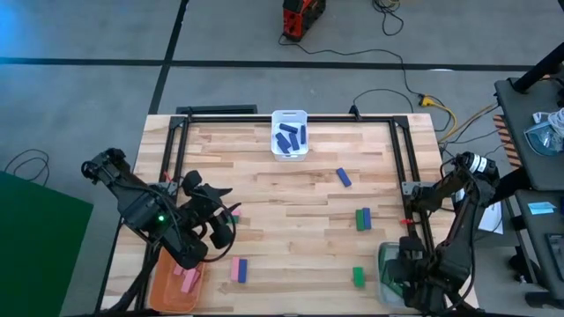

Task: Sort blocks
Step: Put the green block into the gray bin, then put the blue block into the white bin

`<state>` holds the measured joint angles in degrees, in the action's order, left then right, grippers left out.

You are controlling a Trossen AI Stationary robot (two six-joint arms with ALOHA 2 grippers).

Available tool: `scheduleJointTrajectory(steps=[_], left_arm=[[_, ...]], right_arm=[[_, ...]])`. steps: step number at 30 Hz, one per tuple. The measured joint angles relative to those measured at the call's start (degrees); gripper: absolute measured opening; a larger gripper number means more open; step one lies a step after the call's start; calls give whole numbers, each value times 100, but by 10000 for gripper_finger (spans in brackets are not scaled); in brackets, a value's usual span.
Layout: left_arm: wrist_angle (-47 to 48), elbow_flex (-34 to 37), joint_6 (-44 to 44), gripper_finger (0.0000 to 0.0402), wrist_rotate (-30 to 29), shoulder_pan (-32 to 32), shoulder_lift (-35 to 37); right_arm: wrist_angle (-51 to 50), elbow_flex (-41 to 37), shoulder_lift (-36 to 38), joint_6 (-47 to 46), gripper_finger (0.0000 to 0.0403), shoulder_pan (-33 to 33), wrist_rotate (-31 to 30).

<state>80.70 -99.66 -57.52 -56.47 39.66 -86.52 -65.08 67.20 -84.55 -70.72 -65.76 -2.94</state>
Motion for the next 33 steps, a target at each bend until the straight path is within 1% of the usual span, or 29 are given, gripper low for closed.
scheduleJointTrajectory(steps=[3,6,15,22,26,33], left_arm=[[-15,0,0,166,0,0,0],[-19,0,0,166,0,0,0],[-164,0,-2,166,1,0,0],[-190,0,-5,166,2,0,0],[-214,0,-22,166,2,0,0],[-491,0,-22,166,4,-2,0]], right_arm=[[-2,-9,0,-36,373,2,45],[58,-10,2,198,373,1,158],[144,-19,2,476,375,0,166],[148,-24,2,474,398,0,156],[155,-24,2,474,398,0,153],[179,274,114,524,400,64,151]])
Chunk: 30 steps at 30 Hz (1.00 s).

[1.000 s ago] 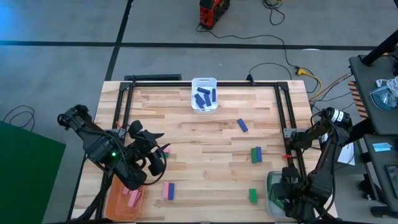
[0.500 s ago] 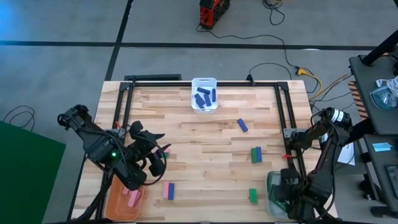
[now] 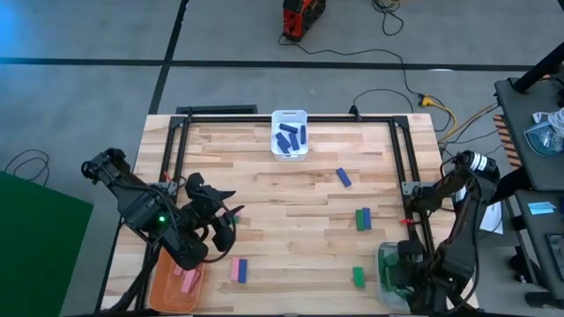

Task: Sort blocks
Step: Put the blue block into the white bin

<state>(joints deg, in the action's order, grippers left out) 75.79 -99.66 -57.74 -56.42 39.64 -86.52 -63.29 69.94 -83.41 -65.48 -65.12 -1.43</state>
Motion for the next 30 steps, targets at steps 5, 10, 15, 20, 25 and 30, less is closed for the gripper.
scheduleJointTrajectory(steps=[5,10,15,20,25,30], left_arm=[[-130,0,-2,166,0,-9,0],[-139,0,-2,166,42,-9,0],[-143,0,-4,166,322,-9,0],[-149,0,20,166,651,-9,1],[-319,0,521,166,946,-62,2],[-580,0,1238,166,1120,-246,2]], right_arm=[[6,203,237,-203,400,249,-24],[3,357,525,-193,400,641,-245],[31,511,844,215,400,1143,-570],[140,734,1034,819,400,1702,-625],[352,922,1066,1140,400,2311,-634],[729,1011,1069,1224,400,2851,-837]])
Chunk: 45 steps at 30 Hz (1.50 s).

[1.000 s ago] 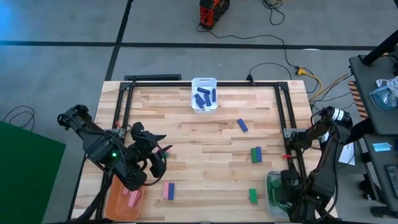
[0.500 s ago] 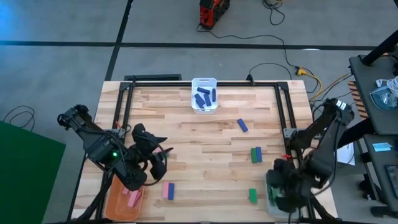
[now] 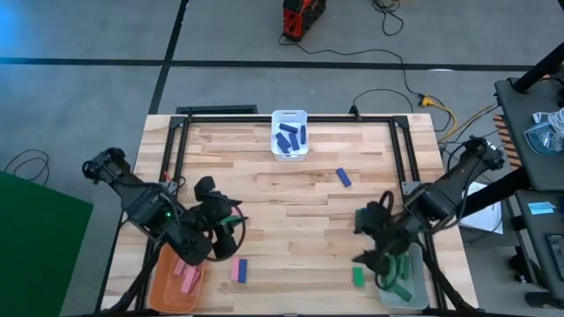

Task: Sort blocks
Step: Put the blue block into the white bin

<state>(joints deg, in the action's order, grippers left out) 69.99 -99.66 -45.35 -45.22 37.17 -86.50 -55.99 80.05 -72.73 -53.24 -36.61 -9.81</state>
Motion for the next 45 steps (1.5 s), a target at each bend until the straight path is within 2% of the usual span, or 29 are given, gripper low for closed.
scheduleJointTrajectory(steps=[7,11,15,20,27,32,34,40,45], left_arm=[[-448,0,1230,166,201,-501,0],[-960,0,1935,166,747,-937,-11],[-1406,0,2578,166,1046,-1359,-53],[-1903,0,3209,166,1630,-1978,-125],[-2655,0,3455,166,1924,-2838,-432],[-3191,0,3650,166,2491,-3317,-798],[-3446,0,3647,166,2543,-3487,-981],[-3910,0,3832,166,2562,-3670,-1375],[-3532,0,3501,166,2563,-3641,-1362]], right_arm=[[533,39,40,-156,400,799,-335],[407,39,138,-145,400,1221,-334],[147,37,244,45,400,1609,-339],[-289,33,486,-217,400,2075,-338],[-694,33,1017,74,400,2499,-683],[-744,23,1385,226,400,2691,-1054],[-745,21,1504,269,400,2744,-1217],[-720,18,1655,429,400,2869,-1437],[-717,14,1606,846,400,3037,-1439]])
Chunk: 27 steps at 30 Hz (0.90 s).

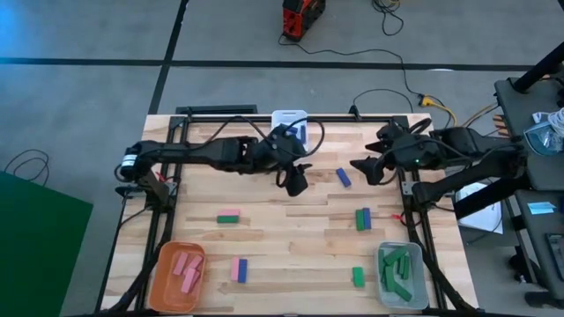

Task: Sort blocks
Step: Put the blue block into the white bin

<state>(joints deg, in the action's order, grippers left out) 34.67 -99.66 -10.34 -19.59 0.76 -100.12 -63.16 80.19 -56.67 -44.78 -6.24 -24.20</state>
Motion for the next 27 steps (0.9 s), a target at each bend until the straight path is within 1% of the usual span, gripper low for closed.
scheduleJointTrajectory(steps=[3,6,10,14,17,19,21,23,24,27], left_arm=[[673,0,-380,166,105,31,94],[1149,0,-684,166,209,36,159],[1304,0,-732,166,231,23,163],[1179,0,-672,166,229,1,163],[822,0,-413,166,271,-50,138],[344,-4,64,166,579,-136,64],[-229,-8,773,166,986,-223,-133],[-679,-9,1517,166,1019,-274,-399],[-910,-7,1756,166,1000,-314,-541],[-1536,-4,1921,166,1023,-442,-907]], right_arm=[[20,-1,-41,225,400,133,-3],[60,-1,-81,462,400,292,-1],[114,-1,-154,640,400,517,-5],[116,-1,-233,669,400,679,-1],[121,-1,-275,636,400,732,1],[133,-3,-275,557,400,741,12],[183,-3,-240,500,400,741,14],[246,-5,-172,462,400,741,16],[261,-5,-116,401,400,741,17],[262,19,20,263,400,740,22]])
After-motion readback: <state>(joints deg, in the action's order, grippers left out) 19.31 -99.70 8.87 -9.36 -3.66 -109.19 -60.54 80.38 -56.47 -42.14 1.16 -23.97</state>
